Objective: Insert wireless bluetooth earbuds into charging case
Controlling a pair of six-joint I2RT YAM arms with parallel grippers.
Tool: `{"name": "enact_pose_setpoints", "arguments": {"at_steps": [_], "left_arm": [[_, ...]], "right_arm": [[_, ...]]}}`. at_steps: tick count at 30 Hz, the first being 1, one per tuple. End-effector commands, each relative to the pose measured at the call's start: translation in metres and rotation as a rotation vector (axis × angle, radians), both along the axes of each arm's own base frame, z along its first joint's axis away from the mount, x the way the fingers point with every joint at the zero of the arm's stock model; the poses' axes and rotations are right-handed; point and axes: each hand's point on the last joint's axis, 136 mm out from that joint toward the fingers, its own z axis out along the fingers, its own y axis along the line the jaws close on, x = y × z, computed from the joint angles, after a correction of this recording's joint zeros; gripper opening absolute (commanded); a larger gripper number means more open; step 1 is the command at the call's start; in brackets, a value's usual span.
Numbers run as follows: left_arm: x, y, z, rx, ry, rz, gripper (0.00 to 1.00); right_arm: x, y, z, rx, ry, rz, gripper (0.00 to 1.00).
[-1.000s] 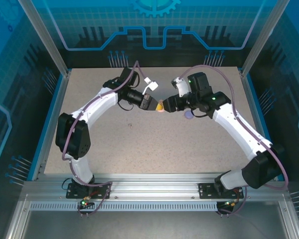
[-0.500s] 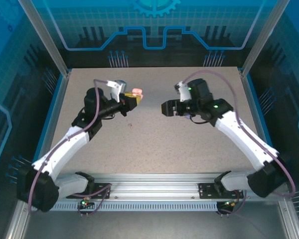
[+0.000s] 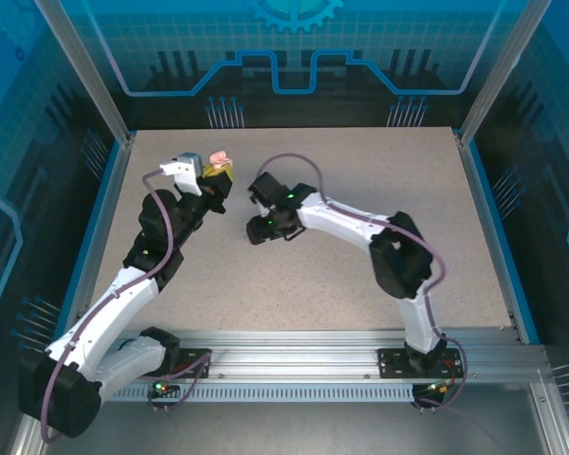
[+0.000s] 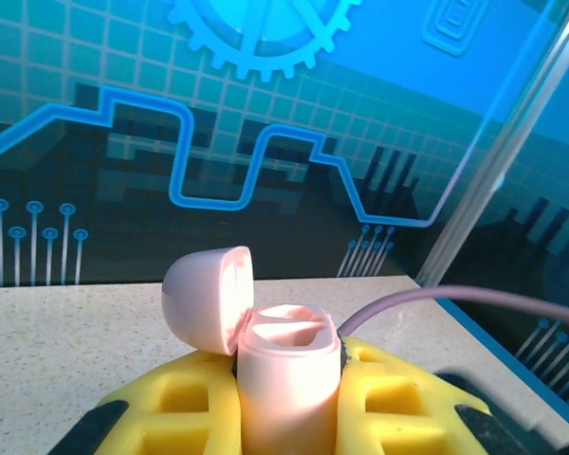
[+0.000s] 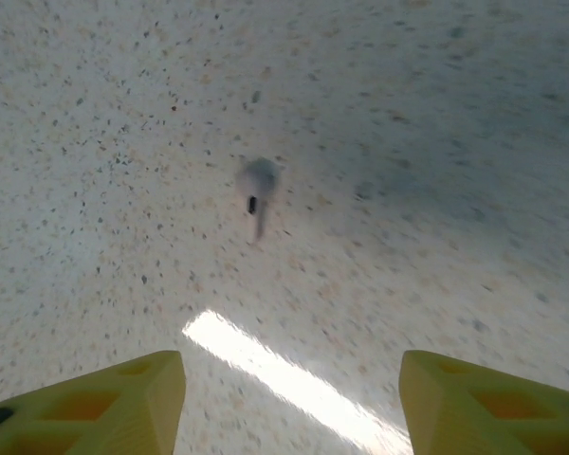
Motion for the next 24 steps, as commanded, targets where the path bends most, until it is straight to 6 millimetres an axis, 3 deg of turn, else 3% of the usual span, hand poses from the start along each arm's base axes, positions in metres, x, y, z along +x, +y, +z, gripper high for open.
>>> {"name": "enact_pose_setpoints", "arguments": {"at_steps": [1,7,12,24], "left_arm": [[0.002,0.017,0.021,-0.052,-0.044,0.086,0.00],[-0.004,0.029,0.030,-0.071,-0.061,0.135,0.00],[-0.006,0.028,0.034,-0.081,-0.065,0.124,0.00],[-0.005,0.026,0.029,-0.094,-0.046,0.108,0.00]], "right_arm": [[-0.002,0.007,-0.016,-0.127,-0.019,0.038,0.59],[0.011,0.026,-0.041,-0.201,-0.025,0.042,0.53],[0.019,0.030,-0.055,-0.240,-0.028,0.037,0.52],[0.029,0.039,-0.071,-0.244,-0.026,0.031,0.44]]}}
